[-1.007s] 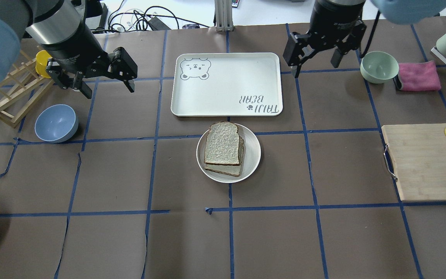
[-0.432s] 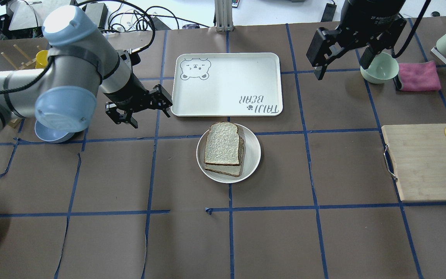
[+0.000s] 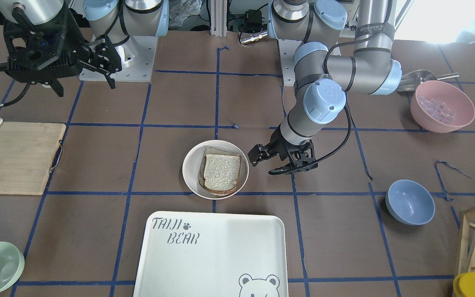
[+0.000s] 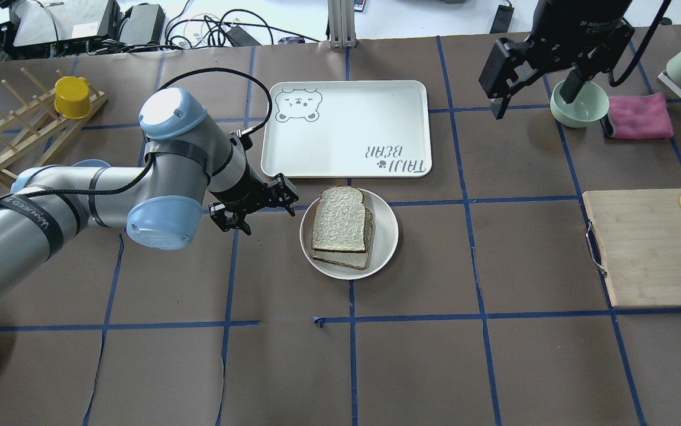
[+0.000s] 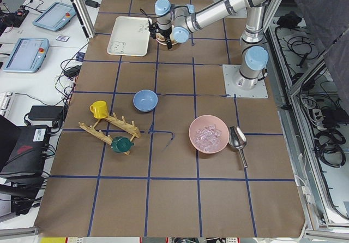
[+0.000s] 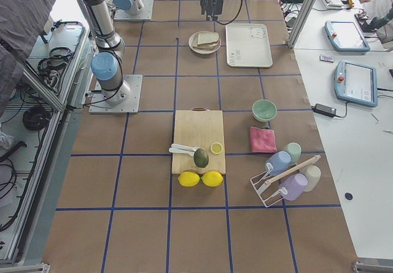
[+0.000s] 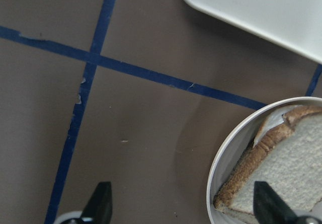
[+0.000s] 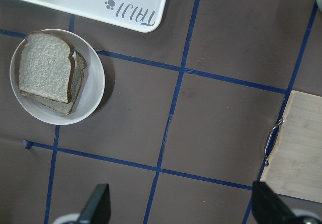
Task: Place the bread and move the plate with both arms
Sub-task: 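Lower the left gripper and grip the white plate's rim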
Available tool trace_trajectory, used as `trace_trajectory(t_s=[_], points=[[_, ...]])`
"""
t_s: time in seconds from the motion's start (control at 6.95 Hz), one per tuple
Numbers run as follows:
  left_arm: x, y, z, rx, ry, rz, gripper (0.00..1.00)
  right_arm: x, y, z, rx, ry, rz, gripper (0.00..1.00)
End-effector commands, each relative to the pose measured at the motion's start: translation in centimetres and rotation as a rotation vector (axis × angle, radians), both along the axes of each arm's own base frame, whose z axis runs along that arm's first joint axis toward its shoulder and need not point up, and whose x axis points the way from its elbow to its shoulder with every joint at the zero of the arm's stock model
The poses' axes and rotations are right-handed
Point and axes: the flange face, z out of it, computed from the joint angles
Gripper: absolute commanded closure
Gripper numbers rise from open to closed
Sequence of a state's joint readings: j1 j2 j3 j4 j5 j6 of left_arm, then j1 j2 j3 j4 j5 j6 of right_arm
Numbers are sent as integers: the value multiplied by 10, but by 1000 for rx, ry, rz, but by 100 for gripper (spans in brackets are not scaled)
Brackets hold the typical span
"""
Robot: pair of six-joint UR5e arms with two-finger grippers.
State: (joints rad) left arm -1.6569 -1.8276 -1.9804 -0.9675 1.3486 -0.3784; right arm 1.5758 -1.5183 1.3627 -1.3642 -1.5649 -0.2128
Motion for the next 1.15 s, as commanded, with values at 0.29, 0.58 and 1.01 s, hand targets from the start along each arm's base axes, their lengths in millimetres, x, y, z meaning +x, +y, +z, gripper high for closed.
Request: trace_trajectory(t_s=[0.29,0.58,1.01], points=[[-17,-4,-42,21,1,-55,20,-5,-2,-2,4,-11,-10,0],[-27,-7,-55,3,53,-71,32,-5,-2,-3,7,-11,-10,0],[-27,-9,-57,-6,52,-115,100,-5,-3,-3,4,-10,-8,0]])
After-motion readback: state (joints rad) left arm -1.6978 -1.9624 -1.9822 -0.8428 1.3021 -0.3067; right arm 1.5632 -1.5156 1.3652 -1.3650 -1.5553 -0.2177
